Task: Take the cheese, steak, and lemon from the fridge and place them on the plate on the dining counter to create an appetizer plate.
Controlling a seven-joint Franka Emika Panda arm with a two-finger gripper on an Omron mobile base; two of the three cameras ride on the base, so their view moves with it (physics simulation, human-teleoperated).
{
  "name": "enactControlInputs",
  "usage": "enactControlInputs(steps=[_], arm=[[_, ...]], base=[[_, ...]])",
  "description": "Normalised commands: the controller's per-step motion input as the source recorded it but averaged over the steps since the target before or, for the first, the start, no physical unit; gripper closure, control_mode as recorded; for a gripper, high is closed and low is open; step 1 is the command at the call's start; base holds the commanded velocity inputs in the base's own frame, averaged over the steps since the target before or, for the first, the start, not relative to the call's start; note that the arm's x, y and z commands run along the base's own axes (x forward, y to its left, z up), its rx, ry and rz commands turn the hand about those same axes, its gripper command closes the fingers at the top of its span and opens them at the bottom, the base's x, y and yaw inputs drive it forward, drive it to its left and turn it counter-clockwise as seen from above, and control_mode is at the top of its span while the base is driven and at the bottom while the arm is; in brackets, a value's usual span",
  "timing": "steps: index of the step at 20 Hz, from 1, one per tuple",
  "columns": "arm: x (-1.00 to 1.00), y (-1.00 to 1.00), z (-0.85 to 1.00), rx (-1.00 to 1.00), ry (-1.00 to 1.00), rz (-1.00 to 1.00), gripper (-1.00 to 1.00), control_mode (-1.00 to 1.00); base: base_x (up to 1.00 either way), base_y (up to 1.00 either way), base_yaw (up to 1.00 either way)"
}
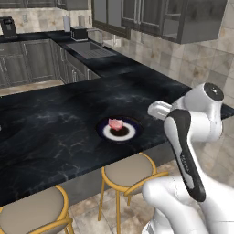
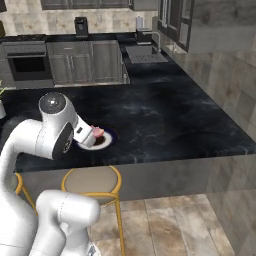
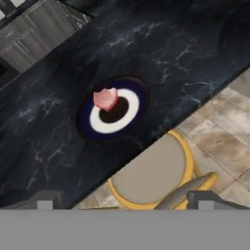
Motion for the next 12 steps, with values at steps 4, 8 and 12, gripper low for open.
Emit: enactControlInputs(steps=[4, 8, 12], arm=[[-0.85, 0.00, 0.60, -0.25, -0.15, 0.24, -1.00, -1.00], [-0.93, 0.00, 0.49, -0.25, -0.06, 0.17, -1.00, -1.00], [-1.00, 0.01, 0.25, -0.28, -0.02, 0.13, -1.00, -1.00]], base=[[0.00, 0.00, 0.00], [0.00, 0.00, 0.00], [0.00, 0.00, 0.00]])
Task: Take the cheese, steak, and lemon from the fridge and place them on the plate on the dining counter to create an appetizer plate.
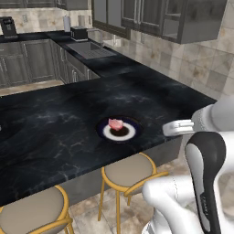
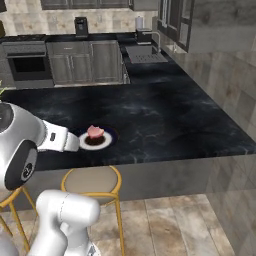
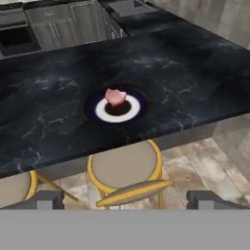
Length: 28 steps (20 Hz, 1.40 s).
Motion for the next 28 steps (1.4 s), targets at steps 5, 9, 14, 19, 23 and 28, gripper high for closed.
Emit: enactControlInputs(steps=[5, 9, 14, 19, 23, 28], arm=[[0.00, 0.00, 0.00, 0.00, 0.00, 0.00, -1.00, 1.00], [0.00, 0.00, 0.00, 0.00, 0.00, 0.00, -1.00, 1.00], [0.00, 0.00, 0.00, 0.00, 0.00, 0.00, -1.00, 1.00], [0.00, 0.00, 0.00, 0.00, 0.00, 0.00, -1.00, 1.00], [0.00, 0.00, 0.00, 0.00, 0.00, 0.00, -1.00, 1.00], [0.00, 0.00, 0.00, 0.00, 0.00, 0.00, -1.00, 1.00]], base=[[-1.00, 0.00, 0.04], [-1.00, 0.44, 0.00], [-1.00, 0.98, 0.00], [-0.86, 1.00, 0.00], [-0.73, 1.00, 0.00], [-0.72, 1.00, 0.03]])
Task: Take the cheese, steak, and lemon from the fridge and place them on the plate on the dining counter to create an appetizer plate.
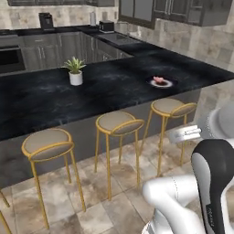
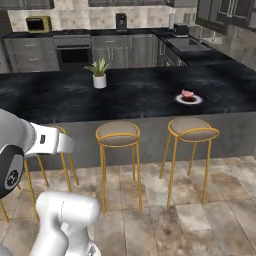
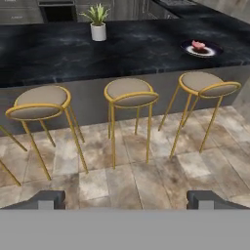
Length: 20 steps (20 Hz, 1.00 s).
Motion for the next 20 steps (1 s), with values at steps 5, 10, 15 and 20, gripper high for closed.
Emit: enactControlInputs(steps=[5, 10, 15, 20], arm=[[0.00, 0.00, 0.00, 0.00, 0.00, 0.00, -1.00, 1.00], [0.00, 0.00, 0.00, 0.00, 0.00, 0.00, -1.00, 1.00], [0.00, 0.00, 0.00, 0.00, 0.00, 0.00, -1.00, 1.00], [0.00, 0.00, 0.00, 0.00, 0.00, 0.00, -1.00, 1.00]], base=[[-0.60, 1.00, 0.01], [-0.61, 1.00, 0.12], [-0.54, 1.00, 0.34], [-0.44, 1.00, 0.39]])
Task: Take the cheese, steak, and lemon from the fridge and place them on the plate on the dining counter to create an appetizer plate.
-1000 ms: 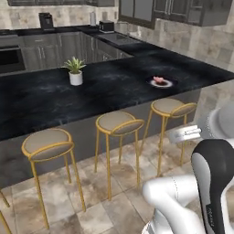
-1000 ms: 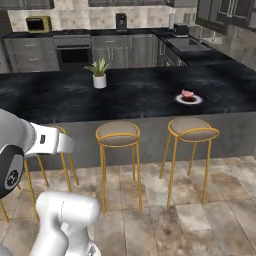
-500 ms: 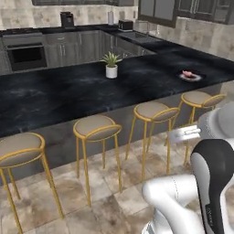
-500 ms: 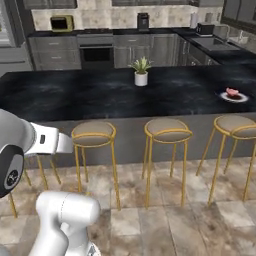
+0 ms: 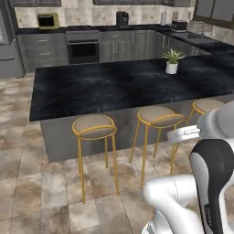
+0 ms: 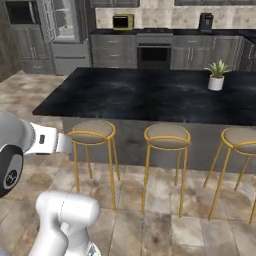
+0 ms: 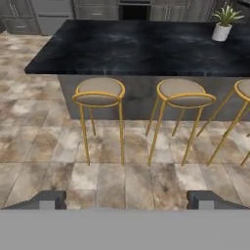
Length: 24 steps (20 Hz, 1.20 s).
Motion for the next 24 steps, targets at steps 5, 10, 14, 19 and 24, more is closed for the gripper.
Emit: enactControlInputs(steps=[5, 10, 14, 19, 24], arm=[[0.00, 0.00, 0.00, 0.00, 0.00, 0.00, -1.00, 1.00], [0.00, 0.00, 0.00, 0.00, 0.00, 0.00, -1.00, 1.00], [0.00, 0.00, 0.00, 0.00, 0.00, 0.00, -1.00, 1.00], [0.00, 0.00, 0.00, 0.00, 0.00, 0.00, -1.00, 1.00], [0.00, 0.00, 0.00, 0.00, 0.00, 0.00, -1.00, 1.00]], base=[[-0.35, 1.00, 0.36], [-0.09, 1.00, 0.24], [0.03, 1.00, 0.12], [0.32, 1.00, 0.01], [0.73, 1.00, 0.00]])
